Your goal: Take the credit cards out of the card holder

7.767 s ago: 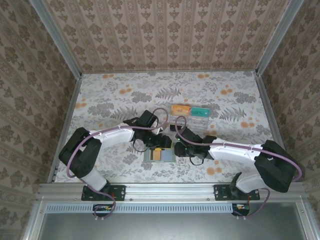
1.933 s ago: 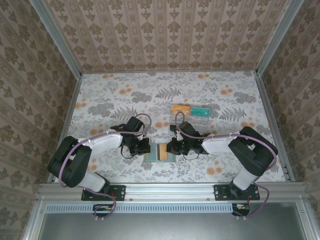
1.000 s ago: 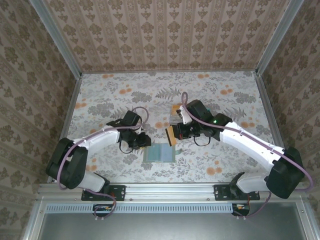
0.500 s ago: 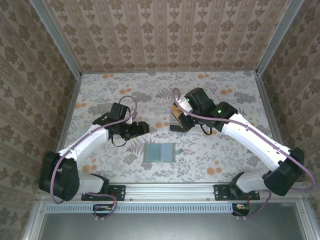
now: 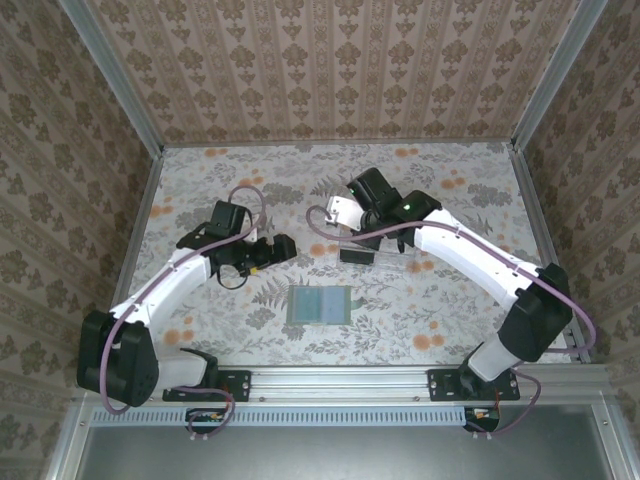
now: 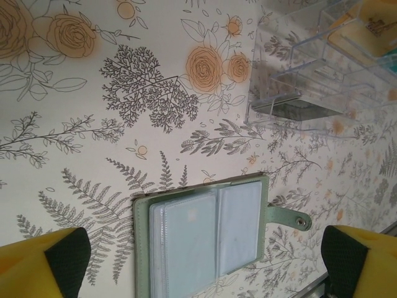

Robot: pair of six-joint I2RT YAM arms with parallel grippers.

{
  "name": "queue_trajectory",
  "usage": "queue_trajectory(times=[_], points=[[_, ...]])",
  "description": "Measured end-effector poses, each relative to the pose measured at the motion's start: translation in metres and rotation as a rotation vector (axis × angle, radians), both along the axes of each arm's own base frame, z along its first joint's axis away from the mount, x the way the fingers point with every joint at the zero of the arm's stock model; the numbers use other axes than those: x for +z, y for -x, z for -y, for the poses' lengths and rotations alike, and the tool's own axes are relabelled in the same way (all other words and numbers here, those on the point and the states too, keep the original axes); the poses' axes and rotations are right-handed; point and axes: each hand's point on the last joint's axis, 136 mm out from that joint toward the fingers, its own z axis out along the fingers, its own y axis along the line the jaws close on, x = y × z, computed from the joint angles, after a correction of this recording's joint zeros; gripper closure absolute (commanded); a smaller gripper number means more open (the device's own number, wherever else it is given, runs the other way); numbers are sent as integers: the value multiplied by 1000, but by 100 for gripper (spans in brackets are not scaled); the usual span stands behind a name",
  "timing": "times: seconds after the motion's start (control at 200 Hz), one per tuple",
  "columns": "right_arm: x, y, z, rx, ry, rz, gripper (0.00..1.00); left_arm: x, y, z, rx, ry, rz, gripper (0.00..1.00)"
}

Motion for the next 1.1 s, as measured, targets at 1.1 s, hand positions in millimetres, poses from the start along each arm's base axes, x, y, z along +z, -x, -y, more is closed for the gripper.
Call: queue_trajectory(times=[1.1], points=[[-51, -47, 16, 46, 116, -91, 95, -2, -11, -12, 27, -15, -10, 0]])
